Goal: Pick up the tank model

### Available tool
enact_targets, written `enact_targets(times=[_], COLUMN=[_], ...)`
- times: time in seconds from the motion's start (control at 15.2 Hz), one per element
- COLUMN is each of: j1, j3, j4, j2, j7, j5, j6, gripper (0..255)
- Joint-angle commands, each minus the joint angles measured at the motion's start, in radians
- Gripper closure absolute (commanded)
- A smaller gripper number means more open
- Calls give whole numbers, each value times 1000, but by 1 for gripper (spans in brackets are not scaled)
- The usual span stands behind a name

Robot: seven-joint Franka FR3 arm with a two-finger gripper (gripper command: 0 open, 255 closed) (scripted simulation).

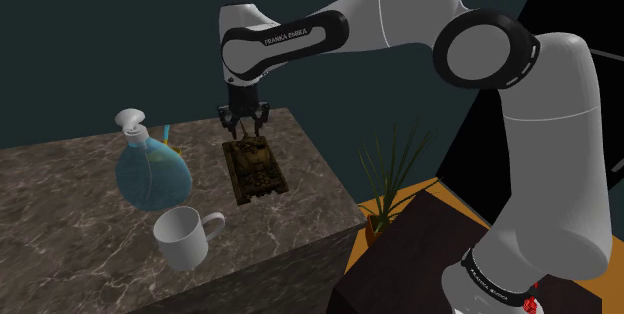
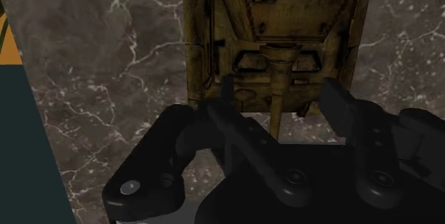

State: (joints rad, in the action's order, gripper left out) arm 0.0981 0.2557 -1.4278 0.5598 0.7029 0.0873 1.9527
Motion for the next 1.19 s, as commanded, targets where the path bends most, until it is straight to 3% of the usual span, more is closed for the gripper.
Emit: enact_targets(times=[0.0, 0.53, 1.12], j1=[0, 0, 2], j3=[0, 0, 5], j4=[-1, -1, 80], j2=[1, 1, -25], j7=[0, 0, -1], j5=[0, 0, -7], j6=[2, 2, -104], gripper=[255, 255, 255])
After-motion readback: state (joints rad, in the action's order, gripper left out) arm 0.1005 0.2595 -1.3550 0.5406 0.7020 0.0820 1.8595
